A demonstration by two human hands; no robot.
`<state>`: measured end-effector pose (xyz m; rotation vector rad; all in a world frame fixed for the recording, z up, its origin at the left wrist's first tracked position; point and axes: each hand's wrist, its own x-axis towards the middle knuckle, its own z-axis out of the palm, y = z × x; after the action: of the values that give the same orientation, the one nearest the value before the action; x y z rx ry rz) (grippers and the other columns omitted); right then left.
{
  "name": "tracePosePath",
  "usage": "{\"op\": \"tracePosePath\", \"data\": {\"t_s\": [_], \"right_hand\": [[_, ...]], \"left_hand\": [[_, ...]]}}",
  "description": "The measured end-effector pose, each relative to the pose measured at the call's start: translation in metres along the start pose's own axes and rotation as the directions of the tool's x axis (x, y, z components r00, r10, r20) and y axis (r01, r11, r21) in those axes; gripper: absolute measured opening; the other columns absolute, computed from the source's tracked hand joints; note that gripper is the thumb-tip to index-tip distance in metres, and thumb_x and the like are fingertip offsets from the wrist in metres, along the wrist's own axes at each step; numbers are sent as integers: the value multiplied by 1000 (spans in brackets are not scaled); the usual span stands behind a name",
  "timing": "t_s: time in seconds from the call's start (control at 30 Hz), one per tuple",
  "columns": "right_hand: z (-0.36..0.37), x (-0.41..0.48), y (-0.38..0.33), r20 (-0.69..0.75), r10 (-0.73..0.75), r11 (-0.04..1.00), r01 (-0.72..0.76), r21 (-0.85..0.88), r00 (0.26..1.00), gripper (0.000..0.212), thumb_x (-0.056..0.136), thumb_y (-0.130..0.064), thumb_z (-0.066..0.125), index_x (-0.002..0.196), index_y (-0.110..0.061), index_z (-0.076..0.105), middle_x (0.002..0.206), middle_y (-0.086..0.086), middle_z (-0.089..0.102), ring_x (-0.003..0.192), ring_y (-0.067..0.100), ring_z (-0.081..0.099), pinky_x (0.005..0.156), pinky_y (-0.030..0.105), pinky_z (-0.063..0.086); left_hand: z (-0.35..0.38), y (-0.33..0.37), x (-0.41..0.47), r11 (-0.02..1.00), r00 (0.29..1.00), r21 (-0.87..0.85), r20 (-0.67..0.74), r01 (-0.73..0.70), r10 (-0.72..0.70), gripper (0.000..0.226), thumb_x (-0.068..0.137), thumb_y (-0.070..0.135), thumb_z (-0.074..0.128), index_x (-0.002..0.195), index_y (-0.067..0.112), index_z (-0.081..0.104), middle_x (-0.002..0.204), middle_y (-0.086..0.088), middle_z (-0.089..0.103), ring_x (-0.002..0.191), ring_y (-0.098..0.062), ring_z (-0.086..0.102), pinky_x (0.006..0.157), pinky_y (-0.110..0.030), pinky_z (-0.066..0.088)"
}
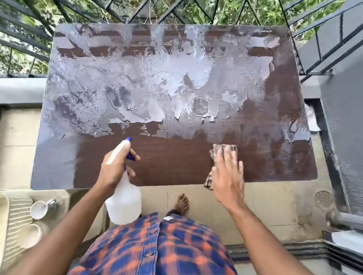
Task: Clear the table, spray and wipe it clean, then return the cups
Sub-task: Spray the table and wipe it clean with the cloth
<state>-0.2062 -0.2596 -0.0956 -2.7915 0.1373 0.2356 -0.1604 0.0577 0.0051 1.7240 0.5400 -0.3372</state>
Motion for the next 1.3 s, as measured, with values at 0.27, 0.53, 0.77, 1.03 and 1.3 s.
{"op": "tracePosePath", "data": {"t_s": [0.27, 0.53, 0.77, 1.03, 1.3], "right_hand": [[-6, 35, -7, -33, 275, 961, -273, 50, 961, 68, 102, -34, 48, 160, -8, 22, 168, 16, 10, 156, 33, 7, 126, 49, 8], [14, -16, -41, 53, -196, 979, 193, 62, 979, 63, 101, -27, 41, 160, -19, 23, 170, 2, 11, 156, 23, 9, 124, 47, 12], [-39, -17, 76, -25, 295, 955, -296, -29, 955, 65, 102, -12, 47, 161, -11, 19, 168, 13, 14, 155, 34, 12, 120, 57, 25], [-6, 15, -19, -5, -21, 999, 21, 24, 1000, 74, 88, -4, 52, 158, -15, 29, 168, 8, 19, 154, 31, 18, 123, 49, 15], [-46, -5, 126, -39, 154, 984, -149, 100, 987, 74, 85, -6, 33, 157, -23, 33, 168, 0, 17, 156, 25, 9, 125, 49, 15]], "left_hand": [[17, 9, -2, 1000, 999, 23, 40, -7, 6, 46, 108, 36, 44, 82, 2, 60, 89, -7, 70, 42, -22, 52, 46, -24, 43], [49, 12, 17, 999, 979, 0, 199, 35, -35, 51, 106, 44, 45, 84, 1, 62, 93, -11, 72, 43, -25, 52, 57, -36, 46], [77, 27, 30, 999, 942, -15, 335, 38, -31, 46, 107, 42, 46, 78, 11, 64, 94, -15, 72, 45, -28, 53, 63, -41, 45], [104, 35, 44, 995, 923, -44, 378, 90, -67, 47, 101, 49, 50, 77, 12, 64, 93, -20, 72, 45, -28, 52, 54, -34, 43], [157, 40, 42, 993, 931, -54, 357, 101, -75, 45, 99, 51, 52, 83, 9, 62, 90, -15, 73, 43, -27, 52, 50, -31, 42]]}}
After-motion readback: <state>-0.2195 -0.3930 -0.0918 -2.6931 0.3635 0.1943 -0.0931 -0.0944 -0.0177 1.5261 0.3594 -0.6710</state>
